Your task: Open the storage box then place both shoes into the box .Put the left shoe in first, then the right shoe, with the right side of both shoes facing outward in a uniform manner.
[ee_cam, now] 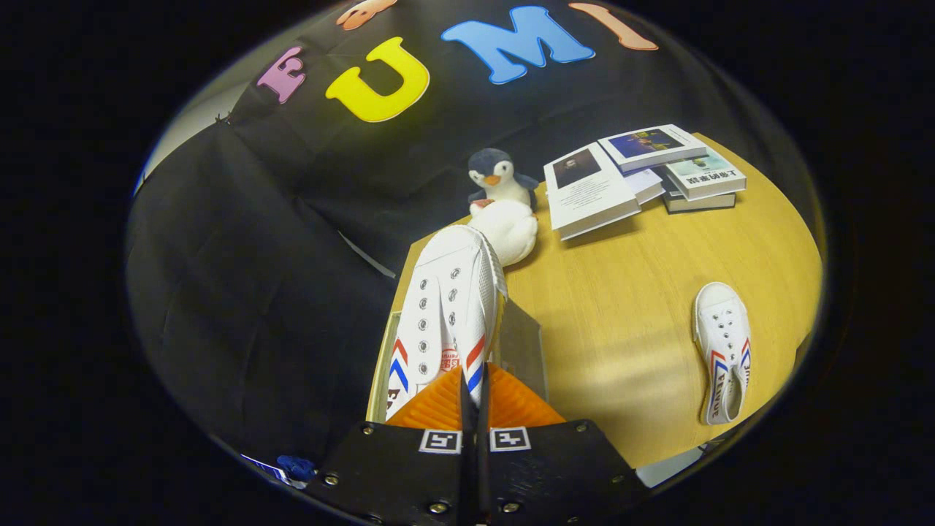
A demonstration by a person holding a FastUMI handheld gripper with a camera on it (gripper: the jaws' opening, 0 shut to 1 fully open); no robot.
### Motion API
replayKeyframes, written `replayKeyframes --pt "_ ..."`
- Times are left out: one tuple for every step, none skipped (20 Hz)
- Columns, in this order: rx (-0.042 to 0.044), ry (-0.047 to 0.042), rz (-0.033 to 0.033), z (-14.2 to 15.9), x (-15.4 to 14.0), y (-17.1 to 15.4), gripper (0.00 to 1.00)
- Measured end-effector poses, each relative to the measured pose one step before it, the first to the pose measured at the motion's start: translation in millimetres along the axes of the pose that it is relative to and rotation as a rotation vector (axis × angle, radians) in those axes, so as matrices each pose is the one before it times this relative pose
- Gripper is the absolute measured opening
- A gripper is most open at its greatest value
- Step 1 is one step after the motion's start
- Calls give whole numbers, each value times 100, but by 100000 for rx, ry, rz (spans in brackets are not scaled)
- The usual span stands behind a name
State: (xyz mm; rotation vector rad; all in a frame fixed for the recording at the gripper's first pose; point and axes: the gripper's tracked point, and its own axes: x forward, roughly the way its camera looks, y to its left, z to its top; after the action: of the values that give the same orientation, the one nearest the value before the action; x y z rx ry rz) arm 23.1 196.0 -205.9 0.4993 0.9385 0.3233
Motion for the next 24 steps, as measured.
replayKeyframes --pt "-838 1267 560 -486 553 667 0" --pt "-868 1060 310 -411 559 558 0" --pt "-919 1084 -14 -526 497 491 0" --pt "-951 1013 -118 -477 572 461 0" --pt "-747 739 -80 -362 582 388 0" --pt "-431 919 38 -487 626 491 0" --pt "-15 900 177 -377 554 484 0" --pt "-25 1001 250 -291 545 449 0" --pt "-139 854 130 -396 607 401 0" --pt "-287 689 -32 -322 532 318 0" --pt "-468 986 -201 -339 596 238 0" --pt "-224 862 -367 -387 580 186 0" --pt "-221 1082 -420 -382 620 111 0" --pt "-104 945 -488 -404 540 211 0" --pt "-266 1052 -317 -358 590 115 0" --pt "-377 806 -275 -325 513 116 0" --pt "-445 804 -547 -380 543 -3 0" --pt "-135 870 -822 -263 525 -108 0" --pt "122 684 -861 -457 387 -73 0" --pt "420 510 -851 -259 547 -187 0" --pt "528 538 -896 -224 421 -256 0" --pt "472 661 -897 -230 439 -289 0" --pt "522 501 -699 -253 325 -72 0" --pt "549 692 -514 -325 332 23 0"
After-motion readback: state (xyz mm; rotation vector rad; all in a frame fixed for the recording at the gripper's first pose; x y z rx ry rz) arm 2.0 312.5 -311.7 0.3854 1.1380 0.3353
